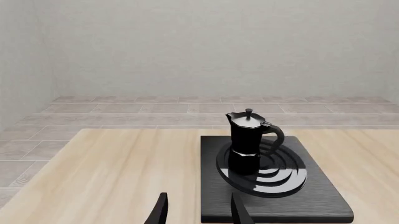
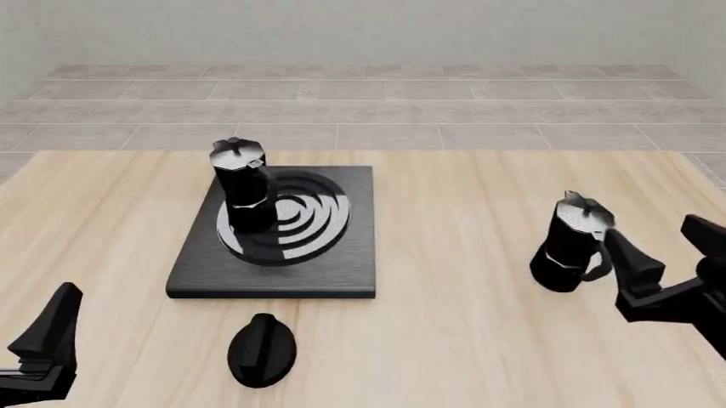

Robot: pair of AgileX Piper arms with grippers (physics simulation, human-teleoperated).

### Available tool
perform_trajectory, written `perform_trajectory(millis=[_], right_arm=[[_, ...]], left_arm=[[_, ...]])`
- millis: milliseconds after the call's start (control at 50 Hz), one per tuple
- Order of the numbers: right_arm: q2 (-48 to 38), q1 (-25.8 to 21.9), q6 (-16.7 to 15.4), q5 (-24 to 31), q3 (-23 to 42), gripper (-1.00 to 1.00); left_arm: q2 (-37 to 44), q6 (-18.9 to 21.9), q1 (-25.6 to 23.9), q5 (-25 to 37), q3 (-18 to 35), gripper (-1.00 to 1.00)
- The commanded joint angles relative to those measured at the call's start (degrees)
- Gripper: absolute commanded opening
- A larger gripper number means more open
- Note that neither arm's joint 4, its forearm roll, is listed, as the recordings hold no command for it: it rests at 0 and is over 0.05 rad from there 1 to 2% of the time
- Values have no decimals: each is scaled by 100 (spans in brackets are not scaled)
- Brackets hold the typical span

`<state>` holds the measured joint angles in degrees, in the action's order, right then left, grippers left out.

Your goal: Put both moka pots on the stove.

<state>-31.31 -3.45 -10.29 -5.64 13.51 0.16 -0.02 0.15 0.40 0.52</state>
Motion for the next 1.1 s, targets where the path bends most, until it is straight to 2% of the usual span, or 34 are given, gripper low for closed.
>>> perform_trajectory(millis=[20, 240, 520, 1100], right_arm=[[-338, -28, 211, 206, 97, 100], [-714, 114, 399, 101, 59, 100], [-1081, 189, 459, -190, -113, 100], [-2403, 184, 271, -1696, -463, 100]], left_arm=[[0, -1, 1, 0, 0, 100], [-1, 2, 0, -1, 0, 100], [-1, 1, 1, -1, 0, 100], [10, 0, 11, -33, -20, 100]])
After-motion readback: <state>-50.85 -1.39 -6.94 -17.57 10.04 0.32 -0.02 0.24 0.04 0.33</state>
